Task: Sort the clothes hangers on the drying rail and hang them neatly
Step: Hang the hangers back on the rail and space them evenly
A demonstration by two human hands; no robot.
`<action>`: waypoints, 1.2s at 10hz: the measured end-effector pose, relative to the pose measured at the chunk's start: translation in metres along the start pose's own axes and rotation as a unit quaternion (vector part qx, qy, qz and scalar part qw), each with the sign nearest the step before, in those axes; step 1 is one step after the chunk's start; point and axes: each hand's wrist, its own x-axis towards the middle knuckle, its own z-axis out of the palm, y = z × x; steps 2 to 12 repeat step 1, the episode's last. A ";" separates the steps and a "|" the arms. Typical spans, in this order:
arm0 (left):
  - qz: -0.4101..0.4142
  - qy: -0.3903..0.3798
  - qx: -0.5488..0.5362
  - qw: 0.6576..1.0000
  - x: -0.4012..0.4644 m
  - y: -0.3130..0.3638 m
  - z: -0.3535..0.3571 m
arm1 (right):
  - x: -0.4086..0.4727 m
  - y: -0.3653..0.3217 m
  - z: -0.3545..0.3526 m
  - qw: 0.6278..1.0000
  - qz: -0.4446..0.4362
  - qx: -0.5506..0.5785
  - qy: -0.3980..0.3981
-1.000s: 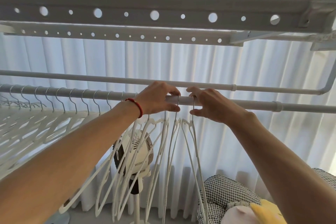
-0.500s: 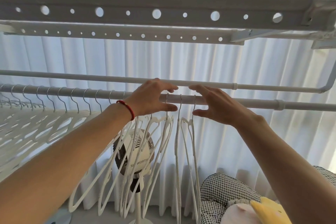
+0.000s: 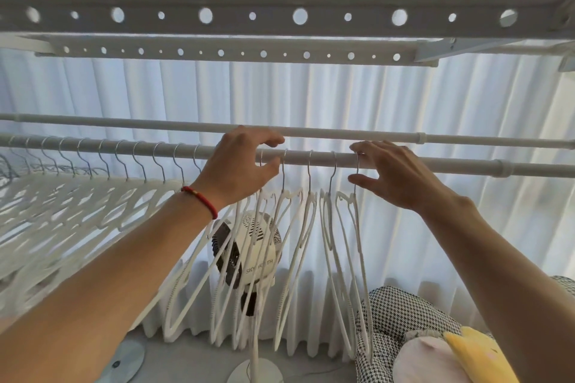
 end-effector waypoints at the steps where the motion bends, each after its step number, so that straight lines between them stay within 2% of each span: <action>1: -0.019 0.024 -0.003 1.000 -0.010 -0.006 -0.007 | 0.000 -0.004 -0.002 1.000 0.010 -0.007 0.009; 12: -0.019 0.024 -0.003 1.000 -0.010 -0.006 -0.007 | 0.000 -0.004 -0.002 1.000 0.010 -0.007 0.009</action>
